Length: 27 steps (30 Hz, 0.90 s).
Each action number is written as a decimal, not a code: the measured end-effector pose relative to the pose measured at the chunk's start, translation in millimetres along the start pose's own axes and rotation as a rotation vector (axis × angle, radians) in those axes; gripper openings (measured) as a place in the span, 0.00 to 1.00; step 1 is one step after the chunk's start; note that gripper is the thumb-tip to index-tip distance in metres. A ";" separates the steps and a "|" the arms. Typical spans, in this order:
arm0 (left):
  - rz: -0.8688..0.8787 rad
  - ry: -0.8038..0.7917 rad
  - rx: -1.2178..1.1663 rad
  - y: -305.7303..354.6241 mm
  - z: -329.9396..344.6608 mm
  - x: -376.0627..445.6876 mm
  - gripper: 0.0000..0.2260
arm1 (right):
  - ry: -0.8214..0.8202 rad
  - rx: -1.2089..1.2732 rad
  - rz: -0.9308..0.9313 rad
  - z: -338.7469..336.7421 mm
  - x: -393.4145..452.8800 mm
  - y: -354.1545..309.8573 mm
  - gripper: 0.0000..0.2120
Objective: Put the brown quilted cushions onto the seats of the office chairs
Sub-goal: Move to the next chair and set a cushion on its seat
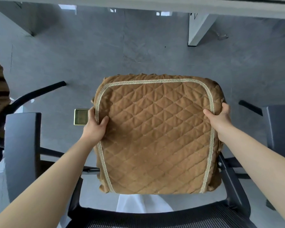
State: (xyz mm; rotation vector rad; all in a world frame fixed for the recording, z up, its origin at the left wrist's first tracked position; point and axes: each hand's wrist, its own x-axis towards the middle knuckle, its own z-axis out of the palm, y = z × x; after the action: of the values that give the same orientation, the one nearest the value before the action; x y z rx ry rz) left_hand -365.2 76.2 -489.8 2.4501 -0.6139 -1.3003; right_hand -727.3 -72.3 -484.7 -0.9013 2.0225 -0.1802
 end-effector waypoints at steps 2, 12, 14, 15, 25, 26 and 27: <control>-0.068 -0.043 -0.033 -11.2 4.7 -5.7 0.28 | -0.025 -0.037 -0.019 -2.6 1.5 0.1 0.35; -0.127 -0.014 -0.268 -19.5 13.9 0.9 0.26 | -0.092 -0.241 0.031 -2.0 11.3 3.9 0.35; -0.121 0.002 -0.253 -19.8 14.1 2.0 0.25 | -0.080 -0.234 0.040 -0.2 11.8 4.3 0.35; -0.118 0.005 -0.248 -20.8 13.6 3.5 0.25 | -0.071 -0.229 0.040 1.9 12.0 5.3 0.35; -0.122 0.080 -0.125 -13.9 15.2 9.4 0.23 | 0.004 -0.243 0.021 8.3 9.5 7.8 0.31; -0.122 0.096 -0.125 -12.8 15.9 7.7 0.23 | 0.006 -0.258 0.015 8.5 8.0 7.3 0.31; -0.119 0.111 -0.127 -11.5 16.5 5.9 0.23 | 0.008 -0.285 0.000 7.8 7.4 7.0 0.31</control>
State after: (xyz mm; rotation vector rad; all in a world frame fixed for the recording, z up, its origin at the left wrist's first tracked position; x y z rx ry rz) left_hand -373.5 82.2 -508.2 2.4656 -0.3519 -1.1965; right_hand -727.4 -70.4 -497.5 -1.0773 2.0880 0.1084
